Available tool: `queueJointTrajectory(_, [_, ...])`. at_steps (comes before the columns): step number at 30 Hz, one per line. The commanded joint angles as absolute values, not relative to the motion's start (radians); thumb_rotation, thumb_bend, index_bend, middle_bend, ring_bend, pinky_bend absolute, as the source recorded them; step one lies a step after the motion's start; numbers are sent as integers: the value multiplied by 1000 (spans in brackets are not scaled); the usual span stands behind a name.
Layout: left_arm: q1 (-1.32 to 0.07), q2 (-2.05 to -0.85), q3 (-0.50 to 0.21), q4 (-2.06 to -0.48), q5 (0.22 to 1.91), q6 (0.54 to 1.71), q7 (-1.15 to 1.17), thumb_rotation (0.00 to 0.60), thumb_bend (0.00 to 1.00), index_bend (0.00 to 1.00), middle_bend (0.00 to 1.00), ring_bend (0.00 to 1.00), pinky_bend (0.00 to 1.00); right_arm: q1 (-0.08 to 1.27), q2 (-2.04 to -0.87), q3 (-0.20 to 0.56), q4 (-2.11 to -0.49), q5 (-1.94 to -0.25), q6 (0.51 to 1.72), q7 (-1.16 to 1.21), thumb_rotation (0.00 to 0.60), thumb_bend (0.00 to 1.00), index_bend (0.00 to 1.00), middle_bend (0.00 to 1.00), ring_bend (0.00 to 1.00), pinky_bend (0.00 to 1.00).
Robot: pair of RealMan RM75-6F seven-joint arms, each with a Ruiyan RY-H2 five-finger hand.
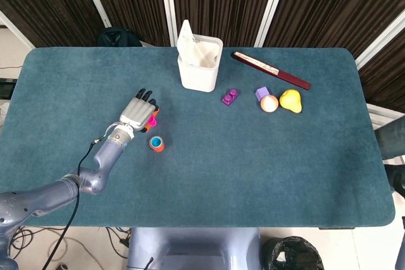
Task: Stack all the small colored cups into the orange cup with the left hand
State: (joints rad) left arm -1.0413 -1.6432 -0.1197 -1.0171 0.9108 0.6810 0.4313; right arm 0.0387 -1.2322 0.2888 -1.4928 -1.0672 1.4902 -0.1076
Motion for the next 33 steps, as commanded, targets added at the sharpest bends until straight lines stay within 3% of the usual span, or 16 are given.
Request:
queueJointTrajectory(1, [-1040,-1643,-121,-1016,912,682,433,600,345,505,271,0,0,38,-1233,289,-1493,-1066,1490,-107,600,455,31,0,44,0])
queueJointTrajectory(11, [-1039,-1604,-143,-1095,929,709,438,600,354,505,273,0,0,36,-1233,289,-1493,-1067,1490,-103,600,455,31,0,44,0])
queueJointTrajectory(24, [-1037,-1364,-141,-1513,936,799,568,600,353,505,275,0,0,32,-1228,286,-1505,-1079,1492,-89,600,455,32,0,45,0])
queueJointTrajectory(33, [-1018,-1277,-125,-1653,908,850,606,600,352,505,276,0,0,28,-1222,287,-1518,-1086,1499,-81,600,454,32,0,44,0])
